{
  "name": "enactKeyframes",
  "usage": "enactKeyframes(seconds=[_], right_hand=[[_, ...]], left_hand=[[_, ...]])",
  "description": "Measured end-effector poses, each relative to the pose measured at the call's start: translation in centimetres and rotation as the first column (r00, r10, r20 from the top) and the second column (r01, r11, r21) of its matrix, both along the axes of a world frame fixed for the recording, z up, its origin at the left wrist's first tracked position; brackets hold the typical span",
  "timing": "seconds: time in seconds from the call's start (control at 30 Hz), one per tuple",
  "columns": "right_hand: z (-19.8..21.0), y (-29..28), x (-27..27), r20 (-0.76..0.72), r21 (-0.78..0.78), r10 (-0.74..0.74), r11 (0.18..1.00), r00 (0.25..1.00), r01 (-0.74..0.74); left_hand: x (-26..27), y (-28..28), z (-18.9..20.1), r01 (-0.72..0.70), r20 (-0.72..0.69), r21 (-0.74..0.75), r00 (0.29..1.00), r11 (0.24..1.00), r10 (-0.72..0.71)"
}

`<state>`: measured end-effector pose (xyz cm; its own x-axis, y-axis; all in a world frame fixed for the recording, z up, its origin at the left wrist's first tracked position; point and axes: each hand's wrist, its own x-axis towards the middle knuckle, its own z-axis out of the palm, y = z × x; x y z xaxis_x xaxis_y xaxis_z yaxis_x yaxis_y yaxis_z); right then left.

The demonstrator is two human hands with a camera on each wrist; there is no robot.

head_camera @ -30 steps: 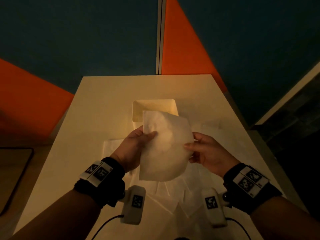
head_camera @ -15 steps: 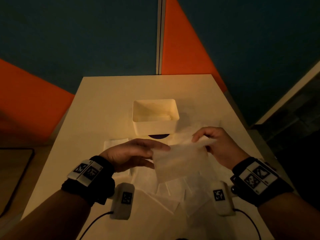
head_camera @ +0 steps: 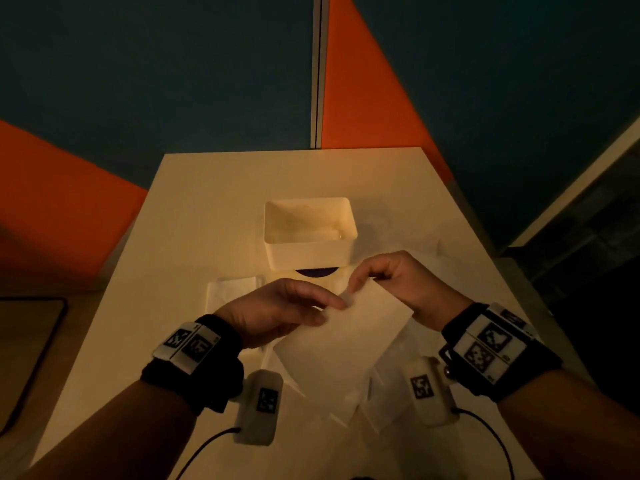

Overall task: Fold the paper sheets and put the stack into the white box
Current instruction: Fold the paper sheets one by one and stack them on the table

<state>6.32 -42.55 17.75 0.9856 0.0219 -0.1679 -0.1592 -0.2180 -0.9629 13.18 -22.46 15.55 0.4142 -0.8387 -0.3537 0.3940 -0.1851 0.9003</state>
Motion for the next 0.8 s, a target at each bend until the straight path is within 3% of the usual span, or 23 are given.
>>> enactKeyframes(seconds=[0.17,0.3,0.4,0.5,0.67,0.73,0.8], right_hand=[[-1.6,-1.8,0.3,-0.099,-0.040,-0.148,0.989,0.984,0.145],[-4.7,-4.7,0.6,-0.159,-0.394,-0.359,0.877,0.920,0.274],[-6.8,-6.2,0.1,-0.278,-0.681,-0.331,0.730,0.902,0.058],[-7.5,-6.2,-0.7,-0.378,-0.826,-0.204,0.515,0.903,-0.230],[-8.8,-5.5,-2.2,-0.405,-0.854,-0.033,0.372,0.914,-0.365],[-9.2,-5.2,-2.7,-0.402,-0.861,-0.012,0.346,0.915,-0.374],[-9.6,-5.0,-3.0,-0.411,-0.860,-0.001,0.334,0.912,-0.387]], left_hand=[[0.4,0.7,-0.7,-0.125,0.031,0.007,0.992,0.992,0.124],[1.4,1.7,-2.0,-0.445,0.005,0.017,0.895,0.895,0.445],[2.4,3.0,-3.5,-0.619,0.039,0.078,0.785,0.782,0.618],[3.2,4.5,-5.7,-0.735,0.129,0.154,0.678,0.660,0.724],[3.6,6.7,-9.2,-0.782,0.428,0.300,0.622,0.547,0.656],[3.5,7.5,-10.1,-0.771,0.635,0.370,0.617,0.519,0.464],[3.2,8.0,-10.6,-0.759,0.754,0.389,0.588,0.522,0.293]])
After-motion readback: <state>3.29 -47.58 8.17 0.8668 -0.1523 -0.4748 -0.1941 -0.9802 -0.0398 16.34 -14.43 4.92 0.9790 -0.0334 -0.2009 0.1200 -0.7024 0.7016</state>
